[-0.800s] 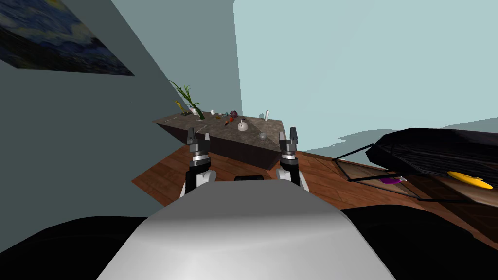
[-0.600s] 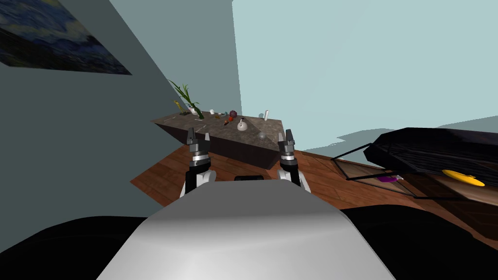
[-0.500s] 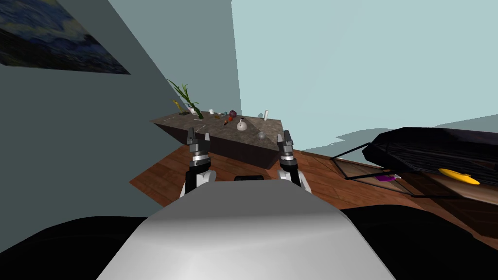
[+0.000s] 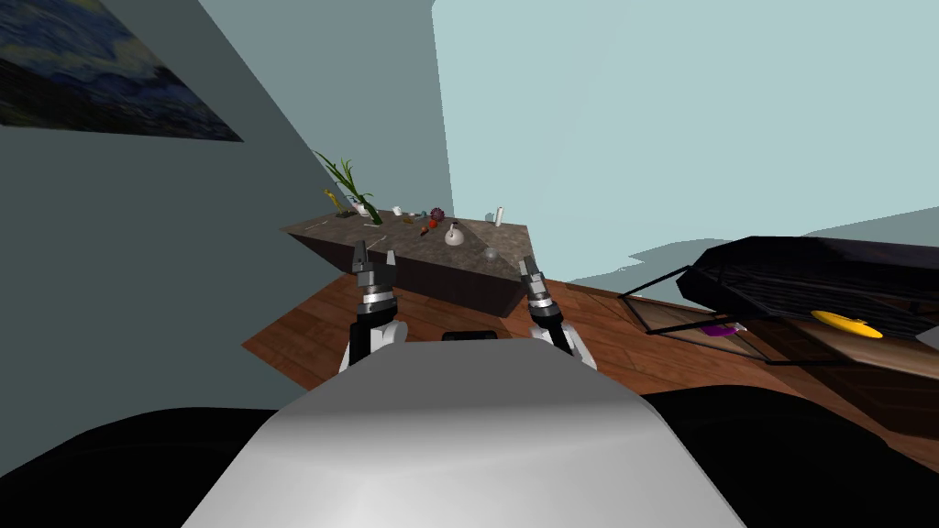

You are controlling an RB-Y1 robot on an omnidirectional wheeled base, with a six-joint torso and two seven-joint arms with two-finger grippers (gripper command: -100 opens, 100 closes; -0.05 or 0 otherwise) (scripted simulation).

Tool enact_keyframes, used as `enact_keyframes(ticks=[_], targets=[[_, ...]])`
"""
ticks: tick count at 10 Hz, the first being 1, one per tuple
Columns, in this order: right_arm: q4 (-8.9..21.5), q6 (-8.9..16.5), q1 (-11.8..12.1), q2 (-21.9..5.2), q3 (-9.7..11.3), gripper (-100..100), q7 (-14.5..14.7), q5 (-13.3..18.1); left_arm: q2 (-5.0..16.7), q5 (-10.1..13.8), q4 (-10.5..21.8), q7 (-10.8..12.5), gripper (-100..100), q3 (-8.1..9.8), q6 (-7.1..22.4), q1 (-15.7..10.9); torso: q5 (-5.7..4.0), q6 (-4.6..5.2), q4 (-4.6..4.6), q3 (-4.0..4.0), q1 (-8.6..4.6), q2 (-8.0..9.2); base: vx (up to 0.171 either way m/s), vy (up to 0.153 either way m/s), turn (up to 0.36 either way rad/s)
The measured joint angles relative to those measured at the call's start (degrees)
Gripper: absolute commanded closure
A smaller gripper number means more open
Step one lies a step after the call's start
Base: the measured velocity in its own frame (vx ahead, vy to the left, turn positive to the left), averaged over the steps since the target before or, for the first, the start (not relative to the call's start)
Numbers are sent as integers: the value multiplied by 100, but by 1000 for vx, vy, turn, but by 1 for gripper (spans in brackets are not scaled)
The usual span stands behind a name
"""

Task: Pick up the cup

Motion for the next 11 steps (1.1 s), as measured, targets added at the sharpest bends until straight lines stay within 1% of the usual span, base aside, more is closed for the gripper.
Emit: enact_keyframes(ticks=[1,2,3,4,5,6,7,8,9,10,11], targets=[[91,-33,51,-162,-12,-100,9,80,0,0,0,0,0,0,0,0,0,0,-1,-1,-1,0,-27,-8,-35],[265,-32,20,-326,-14,-100,32,207,0,0,0,0,0,0,0,0,-1,0,0,-1,-2,0,-21,-4,-8],[325,-26,36,-450,-20,-100,44,265,0,0,0,0,0,0,0,0,0,0,0,-1,0,-1,-24,2,-19],[485,-54,33,-630,-52,-100,49,343,0,0,0,0,0,0,0,0,0,0,-1,-1,1,-1,-29,6,-26],[654,-87,82,-779,-32,-100,96,487,0,0,0,0,0,0,0,0,0,0,0,0,3,1,-17,7,-12],[705,-85,113,-929,-37,-100,113,548,0,0,0,0,0,0,0,0,1,0,0,-1,4,-2,-6,14,-7],[784,-100,196,-1113,-61,-100,127,636,0,0,0,0,0,0,0,0,1,0,-1,-3,6,-5,-3,15,-7],[880,-107,180,-1217,-58,-100,144,692,0,0,0,0,0,0,0,0,1,-1,-1,-4,8,-8,-2,27,2],[1042,-111,172,-1374,-45,-100,180,798,0,0,0,0,0,0,0,0,2,-1,-2,-5,11,-9,-6,47,6],[1227,-133,213,-1576,-77,-100,208,914,0,0,0,0,0,0,0,0,4,0,-2,-5,17,-8,3,37,-3],[1261,-121,262,-1728,-73,-100,228,984,0,0,0,0,0,0,0,0,4,-1,-2,-6,17,-10,18,50,18]])
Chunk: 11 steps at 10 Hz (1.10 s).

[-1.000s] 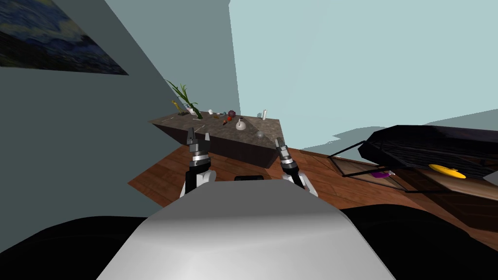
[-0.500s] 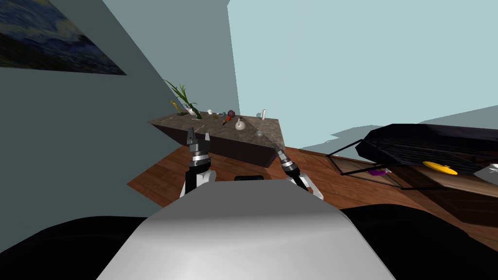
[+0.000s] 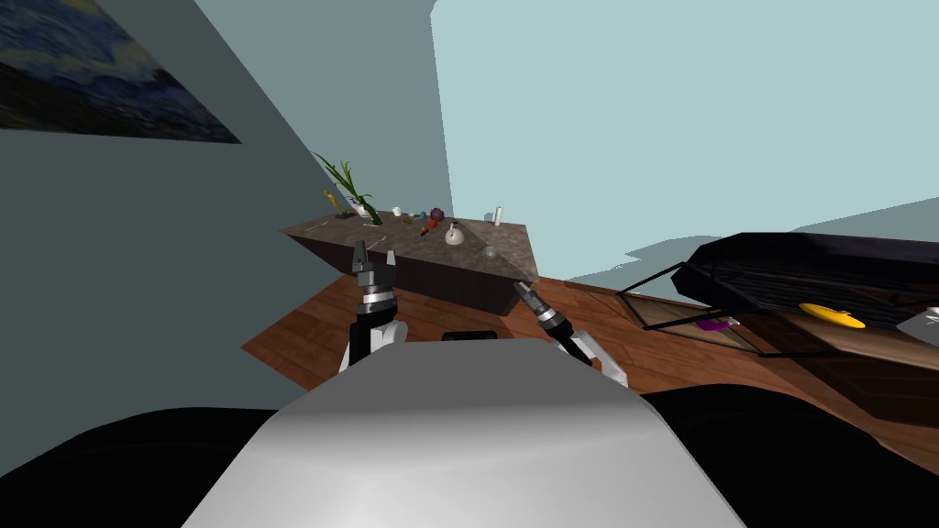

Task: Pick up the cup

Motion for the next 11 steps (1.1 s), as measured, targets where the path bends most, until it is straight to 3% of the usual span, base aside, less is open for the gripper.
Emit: enact_keyframes(ticks=[9,11], targets=[[1081,-73,130,-1226,131,-100,379,748,0,0,0,0,0,0,0,0,4,0,-4,-9,19,-15,29,65,22],[1137,-43,254,-1582,119,-100,416,882,0,0,0,0,0,0,0,0,4,-1,-3,-8,18,-14,37,77,40]])
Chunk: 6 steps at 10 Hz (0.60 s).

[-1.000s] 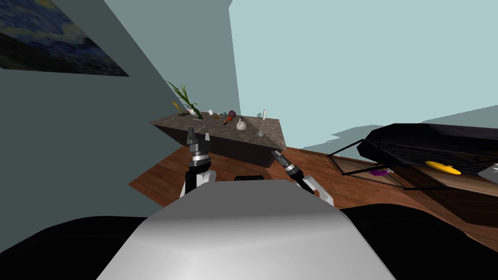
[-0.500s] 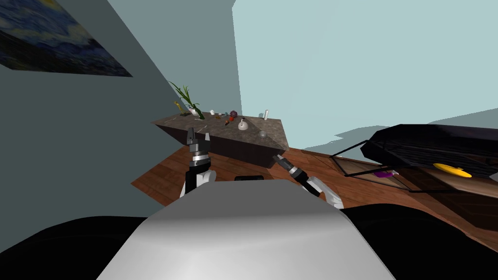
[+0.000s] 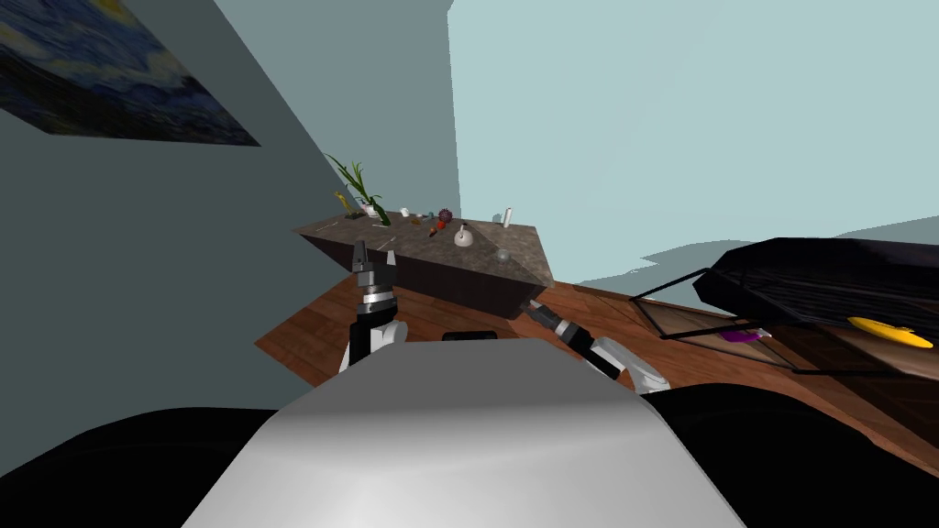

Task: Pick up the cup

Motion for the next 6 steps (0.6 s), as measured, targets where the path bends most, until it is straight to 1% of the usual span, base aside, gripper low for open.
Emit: enact_keyframes(ticks=[1,2,3,4,5,6], targets=[[52,20,27,-156,-2,-100,16,49,0,0,0,0,0,0,0,0,0,1,0,0,-3,0,20,39,-5],[144,-13,-7,-204,8,-100,40,64,0,0,0,0,0,0,0,0,-3,1,1,2,-13,4,37,61,58],[383,-98,-22,-341,21,-100,121,140,0,0,0,0,0,0,0,0,-3,0,0,0,-10,0,45,80,32],[457,-119,-16,-458,33,-100,162,189,0,0,0,0,0,0,0,0,-1,0,0,-1,-3,-2,68,112,57],[573,-91,-18,-627,71,-100,196,289,0,0,0,0,0,0,0,0,1,-1,-2,-6,9,-10,62,94,29],[625,-79,13,-763,77,-100,231,340,0,0,0,0,0,0,0,0,2,1,-2,-6,5,-9,54,107,57]])
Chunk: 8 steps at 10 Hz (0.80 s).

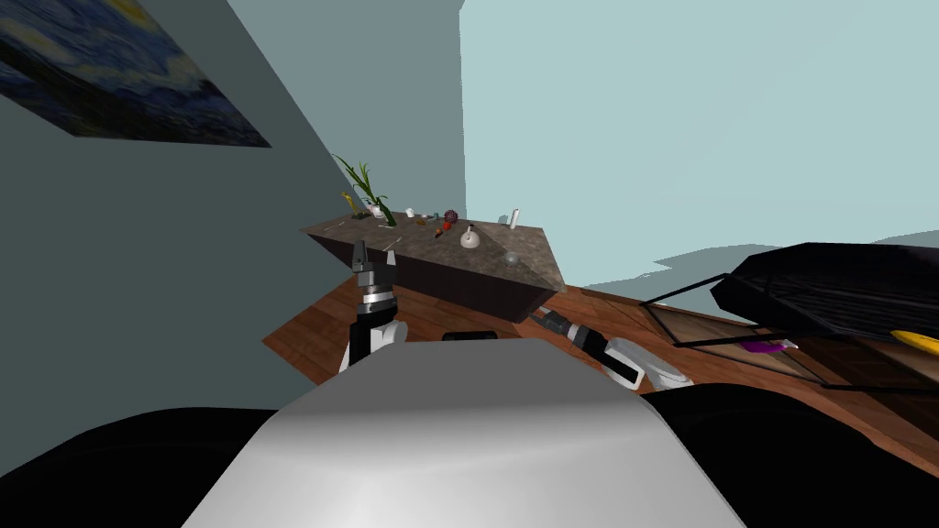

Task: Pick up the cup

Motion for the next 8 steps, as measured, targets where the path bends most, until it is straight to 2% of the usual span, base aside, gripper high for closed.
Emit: enact_keyframes(ticks=[1,3,7,8], targets=[[72,-7,100,-195,-30,-100,54,71,0,0,0,0,0,0,0,0,1,0,0,1,4,2,45,93,28],[288,18,87,-483,44,-100,159,232,0,0,0,0,0,0,0,0,0,-1,-1,-2,4,-5,71,102,54],[637,26,169,-1198,66,-100,320,470,0,0,0,0,0,0,0,0,2,-2,-1,-3,11,-7,68,107,51],[648,47,245,-1369,38,-100,354,501,0,0,0,0,0,0,0,0,2,1,-1,-2,5,-3,24,41,-11]])
